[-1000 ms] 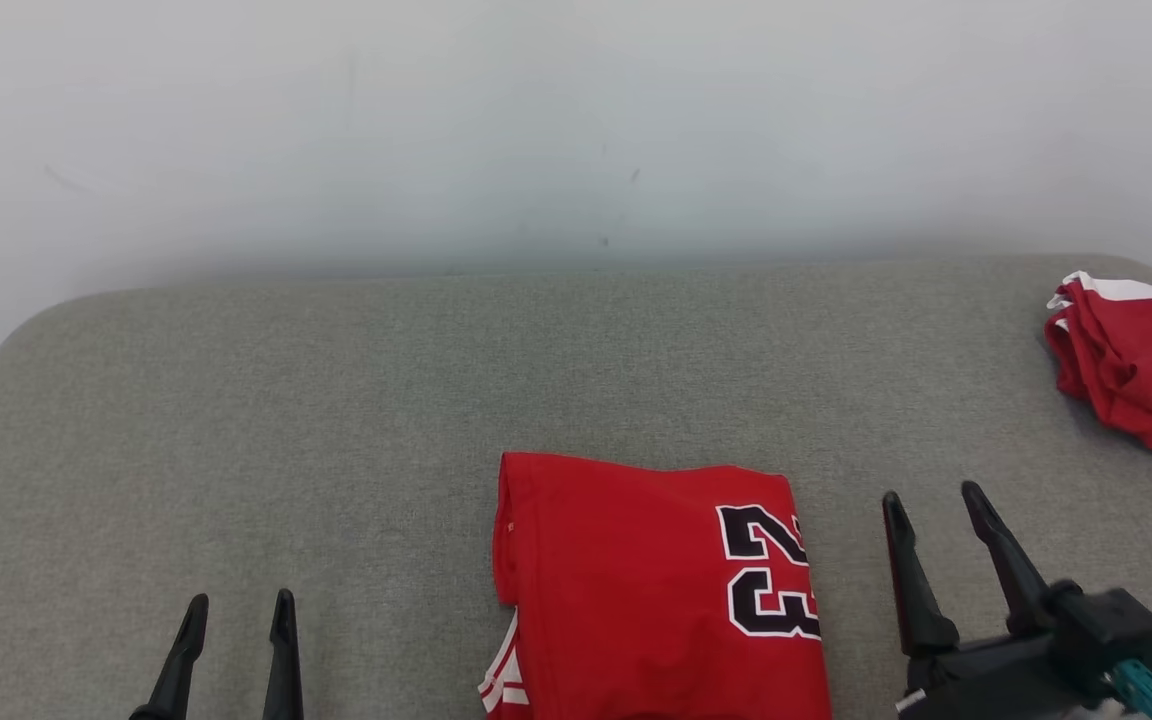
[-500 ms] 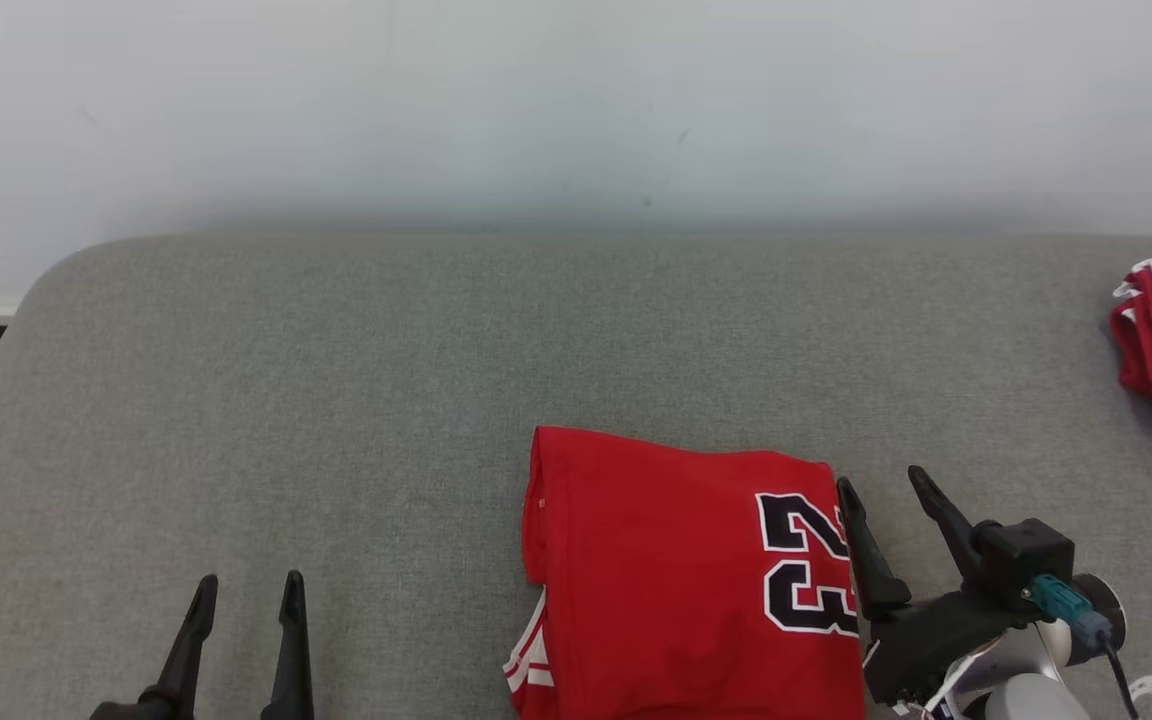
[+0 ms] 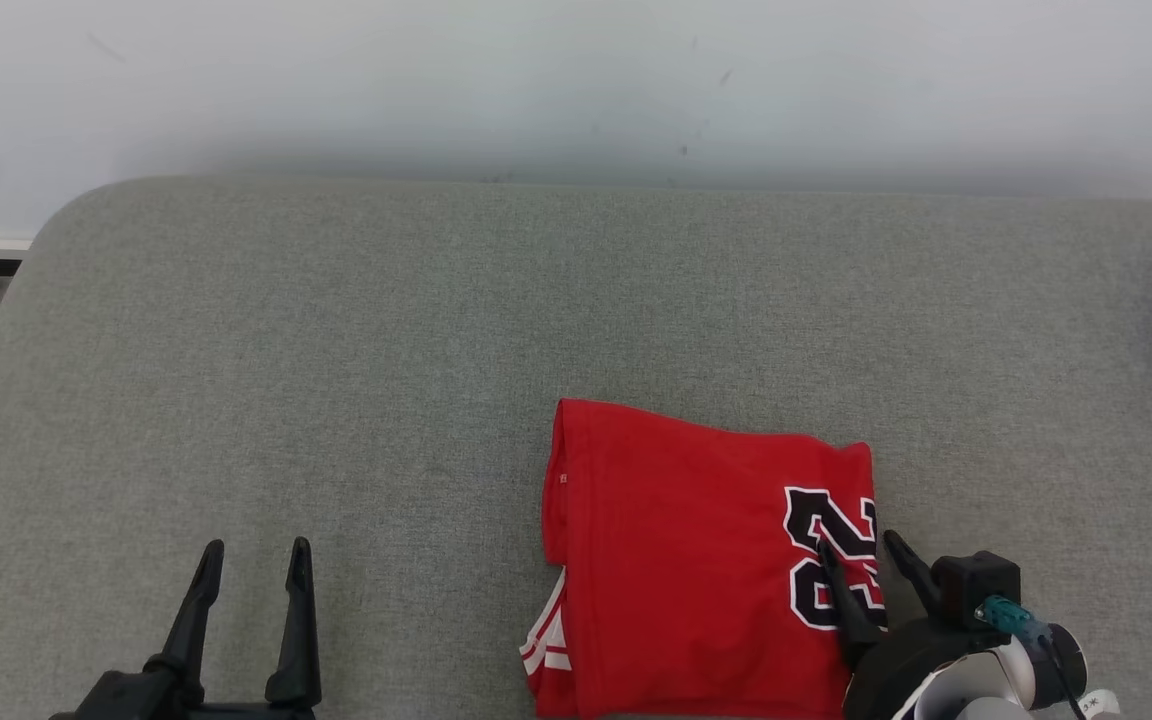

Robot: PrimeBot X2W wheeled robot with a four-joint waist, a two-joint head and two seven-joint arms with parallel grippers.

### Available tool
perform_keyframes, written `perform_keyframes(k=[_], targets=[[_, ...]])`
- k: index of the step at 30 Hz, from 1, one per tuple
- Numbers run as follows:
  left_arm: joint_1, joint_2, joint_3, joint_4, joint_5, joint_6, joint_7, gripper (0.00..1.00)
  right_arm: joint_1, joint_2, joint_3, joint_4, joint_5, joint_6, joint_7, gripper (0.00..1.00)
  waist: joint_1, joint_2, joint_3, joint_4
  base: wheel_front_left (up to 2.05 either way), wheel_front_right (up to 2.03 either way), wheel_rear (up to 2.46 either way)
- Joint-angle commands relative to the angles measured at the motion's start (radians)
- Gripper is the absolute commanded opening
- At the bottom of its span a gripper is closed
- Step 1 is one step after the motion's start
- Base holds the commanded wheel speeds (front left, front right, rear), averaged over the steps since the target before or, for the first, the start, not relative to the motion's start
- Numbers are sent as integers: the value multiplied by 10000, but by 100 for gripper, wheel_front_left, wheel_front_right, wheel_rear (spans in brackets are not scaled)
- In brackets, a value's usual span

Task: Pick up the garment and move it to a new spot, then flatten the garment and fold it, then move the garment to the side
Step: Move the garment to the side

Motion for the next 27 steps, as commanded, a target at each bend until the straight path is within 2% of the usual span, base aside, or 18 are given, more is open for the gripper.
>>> perform_keyframes(k=[1,4,6,8,17,27], targets=[[-111,4,-15,44,-32,-7,1,100,-101,112,96,364,111,-27,-87,100,-2,-1,87,56,0,0,0],[-165,2,-29,54,-55,7,1,100,-137,212,266,785,196,-27,-90,100,-2,-1,124,62,0,0,0],[-166,-1,-46,64,-76,14,1,100,-136,293,434,975,388,-27,-28,34,-2,-1,148,72,0,0,0],[-163,-2,-38,64,-65,36,1,100,-162,313,601,1048,545,-27,-80,0,-2,-1,172,53,0,0,0],[-442,-7,-184,8,-142,55,2,100,-1243,-701,924,709,819,-33,-125,0,-2,-1,540,-214,0,0,0],[-1571,-8,-661,-211,80,-99,2,100,-3171,-2886,1344,-644,1169,-28,565,0,-2,-1,2217,-980,0,0,0]])
